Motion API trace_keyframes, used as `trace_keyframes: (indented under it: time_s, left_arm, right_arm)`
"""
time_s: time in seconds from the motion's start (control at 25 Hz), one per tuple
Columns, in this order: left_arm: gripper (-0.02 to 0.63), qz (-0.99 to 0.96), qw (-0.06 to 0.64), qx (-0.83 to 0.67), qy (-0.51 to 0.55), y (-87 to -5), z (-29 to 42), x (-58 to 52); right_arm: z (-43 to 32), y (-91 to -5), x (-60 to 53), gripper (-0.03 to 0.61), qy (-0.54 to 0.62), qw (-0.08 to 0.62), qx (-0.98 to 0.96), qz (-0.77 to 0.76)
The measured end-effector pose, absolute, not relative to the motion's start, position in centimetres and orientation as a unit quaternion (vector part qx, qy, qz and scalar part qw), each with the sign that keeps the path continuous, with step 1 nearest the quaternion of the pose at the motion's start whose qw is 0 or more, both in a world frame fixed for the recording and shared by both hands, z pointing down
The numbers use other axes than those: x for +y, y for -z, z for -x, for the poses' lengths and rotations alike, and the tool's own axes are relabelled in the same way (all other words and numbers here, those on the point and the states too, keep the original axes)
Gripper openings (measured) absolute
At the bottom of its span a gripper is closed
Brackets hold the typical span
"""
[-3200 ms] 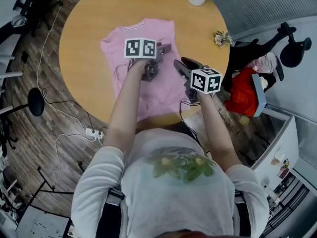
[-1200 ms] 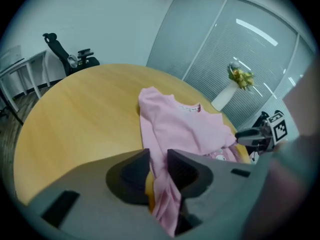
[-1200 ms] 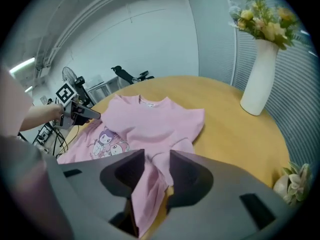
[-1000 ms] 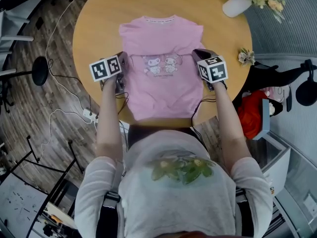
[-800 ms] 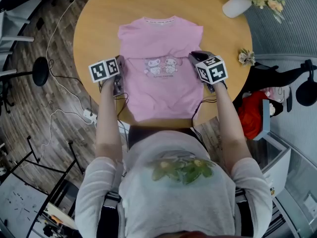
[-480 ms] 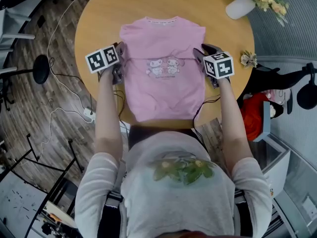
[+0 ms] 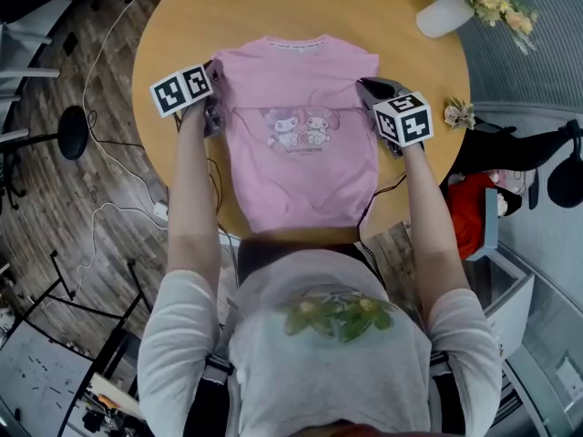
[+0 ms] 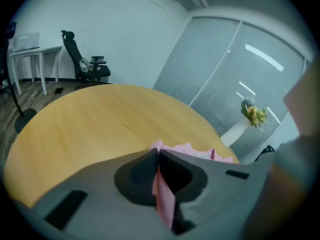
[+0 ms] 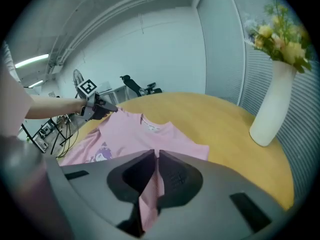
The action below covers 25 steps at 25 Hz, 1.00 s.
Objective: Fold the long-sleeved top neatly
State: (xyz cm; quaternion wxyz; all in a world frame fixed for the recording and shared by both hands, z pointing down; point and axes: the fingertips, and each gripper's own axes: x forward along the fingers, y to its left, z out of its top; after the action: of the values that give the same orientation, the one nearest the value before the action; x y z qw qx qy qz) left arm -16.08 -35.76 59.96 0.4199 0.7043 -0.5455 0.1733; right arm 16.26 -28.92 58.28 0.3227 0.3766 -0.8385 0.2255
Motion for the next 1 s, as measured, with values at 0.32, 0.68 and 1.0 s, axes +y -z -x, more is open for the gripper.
trace_keyframes:
  time_s: [0.32, 0.68, 1.0]
  left_arm:
    - [0.139, -0.735, 0.432, -0.482, -0.203, -61.2, 16.5, -36.2]
    - [0.144, -0.764, 0.415, -0.407, -0.279, -61.4, 16.1, -37.9]
    - [0.143, -0.754, 0.428, -0.38, -0.322, -63.9, 16.3, -36.8]
  right_arm:
    - [-17.2, -60.0, -31.3, 0.193, -0.239, 0.371, -0.826, -0.352]
    - [-20.0, -60.3, -37.4, 0.222, -0.254, 0.37, -0.812, -0.374]
    - [-21.2, -64.2, -38.0, 0.221, -0.298, 0.403, -0.789, -0.357]
